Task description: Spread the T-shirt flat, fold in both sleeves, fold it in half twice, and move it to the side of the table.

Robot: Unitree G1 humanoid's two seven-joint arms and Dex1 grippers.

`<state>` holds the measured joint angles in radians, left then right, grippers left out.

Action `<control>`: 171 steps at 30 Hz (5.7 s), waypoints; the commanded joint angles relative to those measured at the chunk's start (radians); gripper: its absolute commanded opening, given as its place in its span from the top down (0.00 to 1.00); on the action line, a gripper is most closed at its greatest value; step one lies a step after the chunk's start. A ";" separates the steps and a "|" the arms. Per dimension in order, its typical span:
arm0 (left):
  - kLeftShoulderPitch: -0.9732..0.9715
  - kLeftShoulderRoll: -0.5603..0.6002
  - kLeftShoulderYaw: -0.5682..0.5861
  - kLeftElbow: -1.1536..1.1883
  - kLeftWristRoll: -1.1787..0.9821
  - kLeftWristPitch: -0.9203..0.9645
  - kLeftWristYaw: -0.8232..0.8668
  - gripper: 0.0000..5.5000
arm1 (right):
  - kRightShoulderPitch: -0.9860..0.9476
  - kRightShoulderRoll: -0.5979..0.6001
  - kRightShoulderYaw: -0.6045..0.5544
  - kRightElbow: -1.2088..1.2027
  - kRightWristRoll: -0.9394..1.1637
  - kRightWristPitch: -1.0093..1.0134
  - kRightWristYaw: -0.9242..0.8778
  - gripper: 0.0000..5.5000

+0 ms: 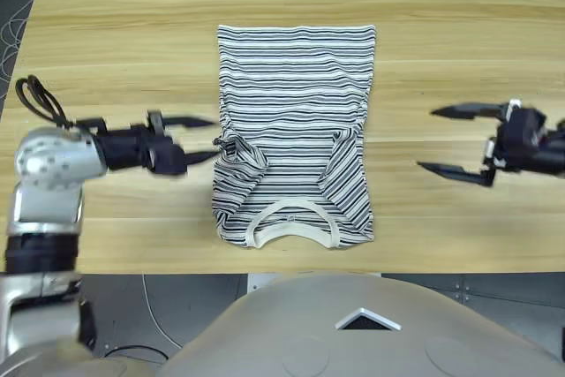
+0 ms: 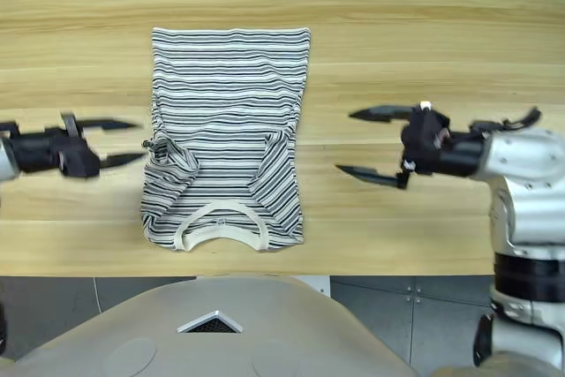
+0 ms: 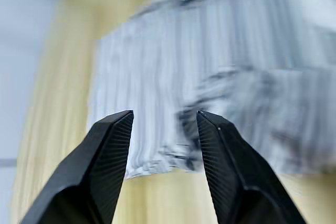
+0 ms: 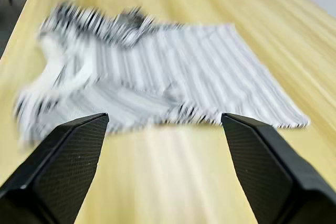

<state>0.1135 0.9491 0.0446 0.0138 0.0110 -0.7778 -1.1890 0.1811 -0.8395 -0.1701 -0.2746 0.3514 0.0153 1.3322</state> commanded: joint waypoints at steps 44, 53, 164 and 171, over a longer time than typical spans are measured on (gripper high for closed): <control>0.061 0.143 -0.238 0.351 0.659 -0.532 0.719 0.29 | -0.069 -0.050 0.542 0.303 -0.768 -0.857 -0.496 0.27; 0.039 0.067 -0.291 0.365 0.664 -0.491 0.783 0.21 | -0.096 -0.028 0.601 0.316 -0.796 -0.863 -0.516 0.27; -0.593 -0.534 -0.176 0.441 -0.013 0.637 0.396 0.85 | -0.757 0.591 0.300 1.050 -0.437 -0.403 -0.808 0.88; -0.521 -0.389 -0.362 0.487 0.359 0.522 0.546 0.85 | -0.737 0.523 0.475 1.153 -0.654 -0.452 -0.802 0.88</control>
<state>-0.4066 0.5189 -0.2959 0.4834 0.3061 -0.2281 -0.6822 -0.5553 -0.2909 0.2804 0.8511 -0.2710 -0.4255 0.5312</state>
